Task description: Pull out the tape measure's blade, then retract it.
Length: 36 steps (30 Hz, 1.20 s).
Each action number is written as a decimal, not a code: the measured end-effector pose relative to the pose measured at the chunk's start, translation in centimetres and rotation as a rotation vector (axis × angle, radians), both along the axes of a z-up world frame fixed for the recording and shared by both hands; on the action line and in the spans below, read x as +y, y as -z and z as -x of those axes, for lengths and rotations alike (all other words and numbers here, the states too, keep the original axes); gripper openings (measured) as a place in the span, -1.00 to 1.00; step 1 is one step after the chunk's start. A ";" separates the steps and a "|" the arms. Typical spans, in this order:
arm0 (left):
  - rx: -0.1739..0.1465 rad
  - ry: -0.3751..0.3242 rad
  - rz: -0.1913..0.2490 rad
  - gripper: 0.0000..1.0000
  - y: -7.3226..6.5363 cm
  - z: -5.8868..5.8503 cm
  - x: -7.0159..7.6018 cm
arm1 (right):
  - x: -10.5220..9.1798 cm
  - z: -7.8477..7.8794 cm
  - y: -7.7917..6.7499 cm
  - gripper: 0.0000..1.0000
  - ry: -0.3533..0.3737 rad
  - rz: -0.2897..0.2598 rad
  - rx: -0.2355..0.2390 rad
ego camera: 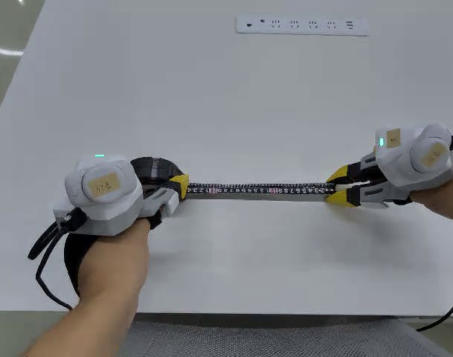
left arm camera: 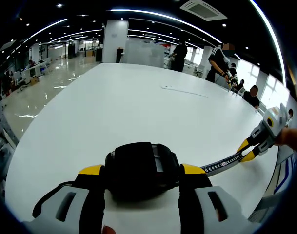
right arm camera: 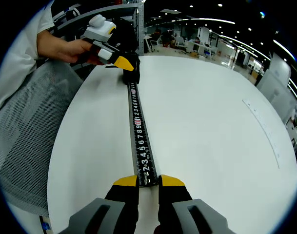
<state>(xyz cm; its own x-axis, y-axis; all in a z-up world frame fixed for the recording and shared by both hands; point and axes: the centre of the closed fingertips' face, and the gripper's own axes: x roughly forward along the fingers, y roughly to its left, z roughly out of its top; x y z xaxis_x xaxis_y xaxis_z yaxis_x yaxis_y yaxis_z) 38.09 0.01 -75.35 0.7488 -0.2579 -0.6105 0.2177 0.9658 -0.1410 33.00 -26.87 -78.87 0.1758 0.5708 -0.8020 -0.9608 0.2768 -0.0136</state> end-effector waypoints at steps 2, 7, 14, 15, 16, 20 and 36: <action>0.005 -0.001 0.002 0.12 0.0 0.0 0.0 | 0.1 0.0 0.0 -0.78 -0.002 0.003 -0.001; 0.011 -0.002 0.001 0.11 0.0 0.0 0.0 | 0.2 -0.1 0.0 -0.79 -0.008 0.006 -0.003; 0.011 -0.001 0.003 0.10 0.0 0.0 0.0 | 0.2 -0.1 0.0 -0.80 -0.002 0.006 -0.002; 0.010 -0.001 0.004 0.10 0.0 0.0 0.0 | 0.2 -0.1 -0.1 -0.80 -0.002 0.004 -0.004; 0.010 0.000 0.001 0.10 0.0 0.0 0.0 | 0.4 -0.1 -0.2 -0.80 0.003 -0.010 0.001; 0.008 -0.001 0.007 0.10 0.0 0.0 0.1 | 0.7 -0.2 -0.3 -0.81 -0.005 -0.006 -0.007; 0.018 0.001 0.018 0.10 0.1 0.0 0.1 | 3.2 -0.4 -0.7 -0.81 -0.012 -0.048 0.003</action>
<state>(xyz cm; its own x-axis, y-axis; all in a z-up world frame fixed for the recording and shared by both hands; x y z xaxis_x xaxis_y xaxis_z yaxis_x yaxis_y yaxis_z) 38.09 0.07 -75.42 0.7374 -0.2695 -0.6193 0.2155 0.9629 -0.1624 33.41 -23.64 -78.19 0.1663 0.6106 -0.7742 -0.9641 0.2655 0.0023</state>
